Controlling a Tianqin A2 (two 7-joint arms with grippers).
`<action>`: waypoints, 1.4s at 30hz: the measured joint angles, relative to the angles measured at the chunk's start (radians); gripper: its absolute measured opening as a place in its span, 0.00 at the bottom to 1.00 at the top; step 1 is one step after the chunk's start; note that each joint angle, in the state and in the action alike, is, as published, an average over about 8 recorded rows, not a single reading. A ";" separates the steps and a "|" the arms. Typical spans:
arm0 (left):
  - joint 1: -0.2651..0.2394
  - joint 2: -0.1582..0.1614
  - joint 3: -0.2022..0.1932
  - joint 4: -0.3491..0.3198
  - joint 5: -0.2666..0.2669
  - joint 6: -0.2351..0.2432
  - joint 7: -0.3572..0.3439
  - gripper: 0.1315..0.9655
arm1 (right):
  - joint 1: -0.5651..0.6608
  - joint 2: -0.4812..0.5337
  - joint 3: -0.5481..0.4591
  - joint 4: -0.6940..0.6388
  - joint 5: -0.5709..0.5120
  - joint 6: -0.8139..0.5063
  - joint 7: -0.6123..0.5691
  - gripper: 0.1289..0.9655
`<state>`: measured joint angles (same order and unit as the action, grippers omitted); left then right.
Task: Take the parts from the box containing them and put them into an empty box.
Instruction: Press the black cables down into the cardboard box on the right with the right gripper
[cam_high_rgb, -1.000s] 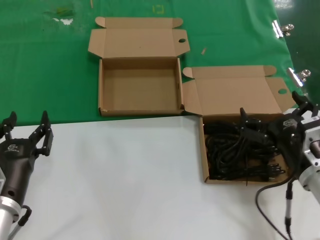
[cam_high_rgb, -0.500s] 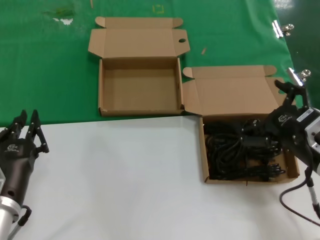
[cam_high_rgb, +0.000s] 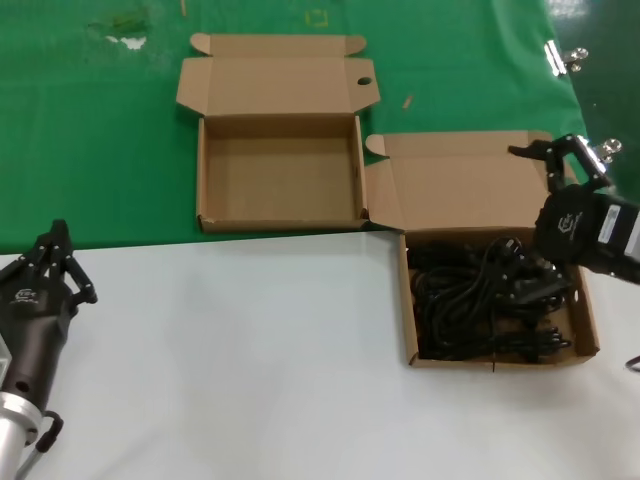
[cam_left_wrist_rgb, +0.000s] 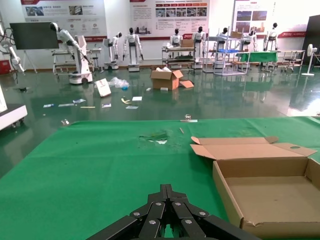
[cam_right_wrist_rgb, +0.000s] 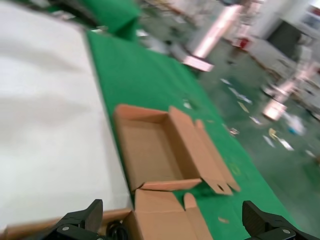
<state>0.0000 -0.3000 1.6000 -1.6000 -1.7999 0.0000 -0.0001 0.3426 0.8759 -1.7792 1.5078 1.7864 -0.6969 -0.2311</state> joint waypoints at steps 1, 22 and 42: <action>0.000 0.000 0.000 0.000 0.000 0.000 0.000 0.02 | 0.023 0.008 -0.009 -0.008 -0.006 -0.032 -0.020 1.00; 0.000 0.000 0.000 0.000 0.000 0.000 0.000 0.01 | 0.496 -0.042 -0.244 -0.388 -0.271 -0.430 -0.569 1.00; 0.000 0.000 0.000 0.000 0.000 0.000 0.000 0.01 | 0.663 -0.169 -0.344 -0.663 -0.341 -0.572 -0.853 1.00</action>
<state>0.0000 -0.3000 1.6001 -1.6000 -1.7996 0.0000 -0.0004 1.0056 0.7066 -2.1236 0.8449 1.4449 -1.2690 -1.0846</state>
